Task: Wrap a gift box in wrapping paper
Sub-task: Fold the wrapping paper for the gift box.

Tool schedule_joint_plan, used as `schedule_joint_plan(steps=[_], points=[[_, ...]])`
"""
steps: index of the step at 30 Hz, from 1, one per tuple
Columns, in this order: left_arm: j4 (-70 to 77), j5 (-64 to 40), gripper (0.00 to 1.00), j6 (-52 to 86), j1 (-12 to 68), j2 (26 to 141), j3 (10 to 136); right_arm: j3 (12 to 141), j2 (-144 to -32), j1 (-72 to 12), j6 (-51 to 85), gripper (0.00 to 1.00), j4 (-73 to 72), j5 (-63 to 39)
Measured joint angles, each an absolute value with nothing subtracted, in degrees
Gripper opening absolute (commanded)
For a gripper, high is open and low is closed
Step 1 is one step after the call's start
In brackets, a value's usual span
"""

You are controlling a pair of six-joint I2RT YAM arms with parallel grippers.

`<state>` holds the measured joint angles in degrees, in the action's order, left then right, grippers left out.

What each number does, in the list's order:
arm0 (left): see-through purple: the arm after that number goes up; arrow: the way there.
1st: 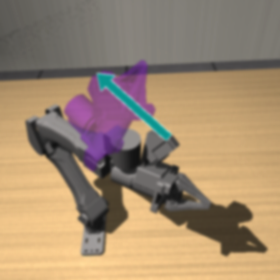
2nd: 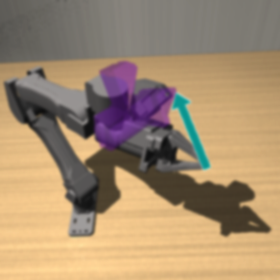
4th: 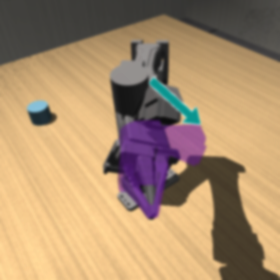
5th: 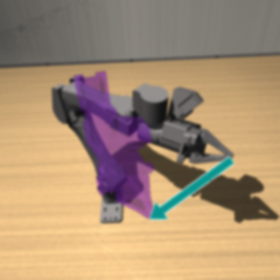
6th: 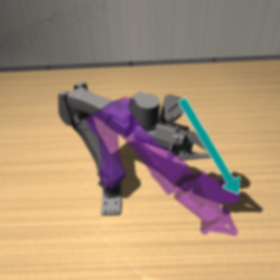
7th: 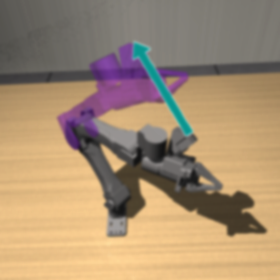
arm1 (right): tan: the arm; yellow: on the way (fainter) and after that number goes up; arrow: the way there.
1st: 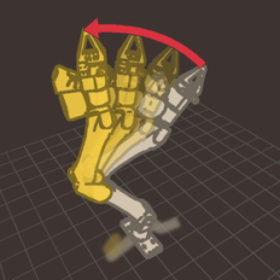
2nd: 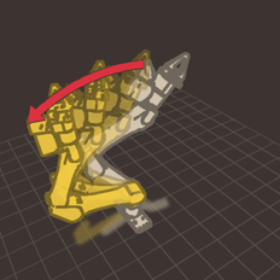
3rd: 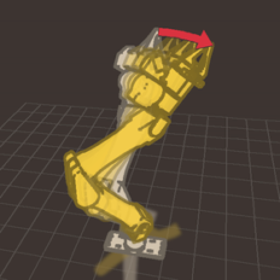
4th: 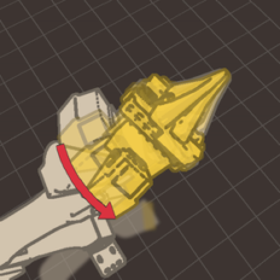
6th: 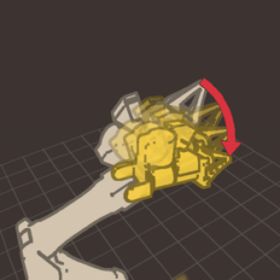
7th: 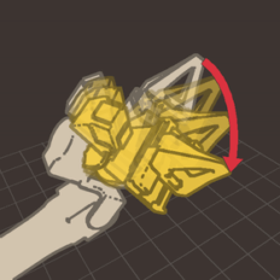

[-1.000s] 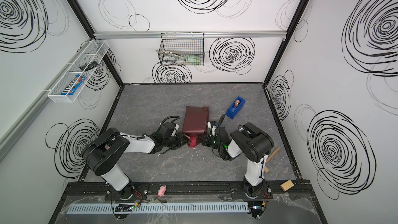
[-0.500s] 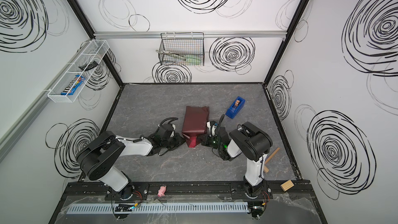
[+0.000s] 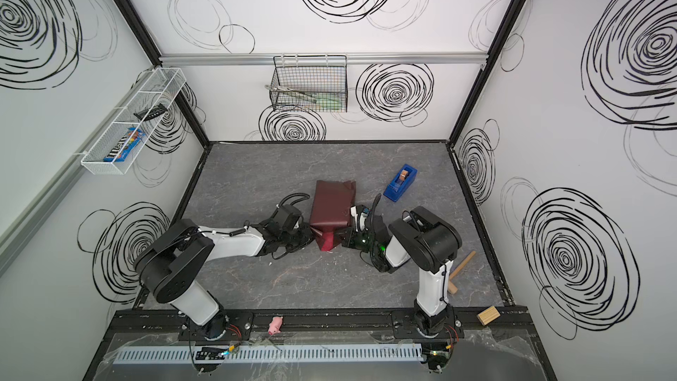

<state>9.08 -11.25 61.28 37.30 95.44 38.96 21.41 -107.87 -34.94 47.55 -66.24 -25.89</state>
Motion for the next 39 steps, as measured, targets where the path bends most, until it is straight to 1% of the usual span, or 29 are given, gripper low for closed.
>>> schedule_joint_plan(steps=[11, 17, 28, 39], points=[[11.94, -11.03, 0.07, 63.72, 39.57, 97.08, 39.46, 21.61, -108.97, -34.94, 47.59, 0.00, -68.36, -26.72], [16.25, -10.57, 0.11, 66.17, 40.47, 97.10, 37.58, 21.61, -109.58, -34.94, 47.66, 0.00, -69.65, -26.94], [23.55, -10.24, 0.13, 69.08, 40.75, 97.82, 34.94, 21.56, -110.28, -34.94, 47.79, 0.00, -71.13, -27.07], [24.01, -8.80, 0.15, 69.69, 41.36, 96.29, 34.50, 21.39, -110.67, -34.94, 47.79, 0.00, -72.16, -27.16]])
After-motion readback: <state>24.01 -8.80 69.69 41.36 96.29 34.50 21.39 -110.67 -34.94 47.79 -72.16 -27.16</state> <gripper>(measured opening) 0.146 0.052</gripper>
